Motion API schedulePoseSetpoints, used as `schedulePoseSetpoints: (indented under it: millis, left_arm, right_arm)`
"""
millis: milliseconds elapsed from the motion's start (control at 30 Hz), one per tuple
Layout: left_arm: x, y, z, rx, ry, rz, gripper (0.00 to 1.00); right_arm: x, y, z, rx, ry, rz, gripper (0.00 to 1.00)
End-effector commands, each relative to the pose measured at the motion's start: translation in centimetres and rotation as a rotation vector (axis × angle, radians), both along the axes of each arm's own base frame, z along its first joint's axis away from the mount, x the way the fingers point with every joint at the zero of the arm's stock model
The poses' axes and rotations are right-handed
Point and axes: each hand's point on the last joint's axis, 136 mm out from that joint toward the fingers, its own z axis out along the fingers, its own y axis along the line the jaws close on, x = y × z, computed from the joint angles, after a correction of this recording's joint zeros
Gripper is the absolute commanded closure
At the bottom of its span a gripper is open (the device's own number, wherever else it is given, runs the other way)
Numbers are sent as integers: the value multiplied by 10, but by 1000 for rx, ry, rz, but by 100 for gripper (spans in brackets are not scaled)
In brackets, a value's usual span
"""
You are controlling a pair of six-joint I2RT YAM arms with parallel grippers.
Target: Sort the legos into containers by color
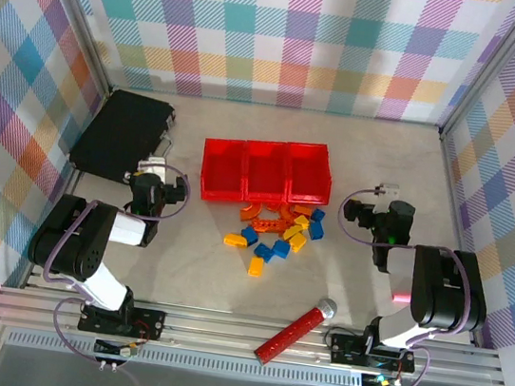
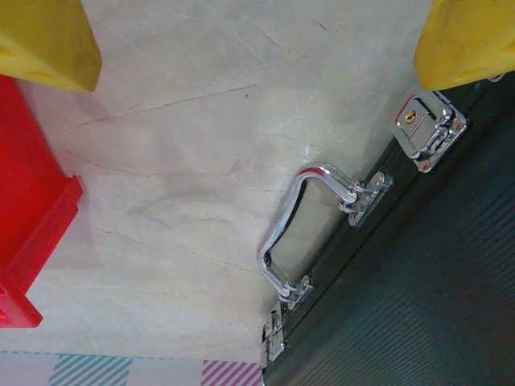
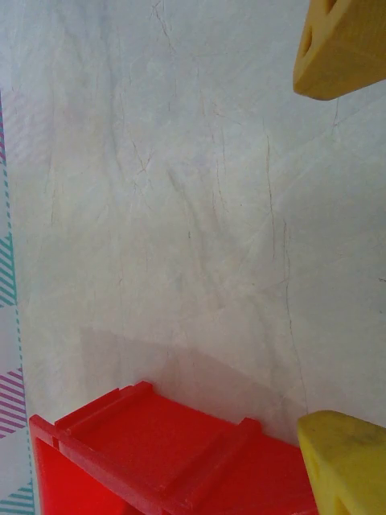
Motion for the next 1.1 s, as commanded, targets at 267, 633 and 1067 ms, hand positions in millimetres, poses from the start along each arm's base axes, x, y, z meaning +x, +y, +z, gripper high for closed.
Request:
schedulePoseSetpoints:
  millis: [267, 633, 1067]
  left_arm:
    - [4, 6, 3, -2, -4, 22, 0]
    - [5, 7, 1, -24, 2, 12, 0]
    - [4, 4, 3, -6, -5, 7, 0]
  right_arm:
    - [6, 1, 11, -3, -30, 0, 1]
    - [6, 1, 11, -2, -30, 1, 1]
    - [5, -1, 13, -12, -43, -17, 1]
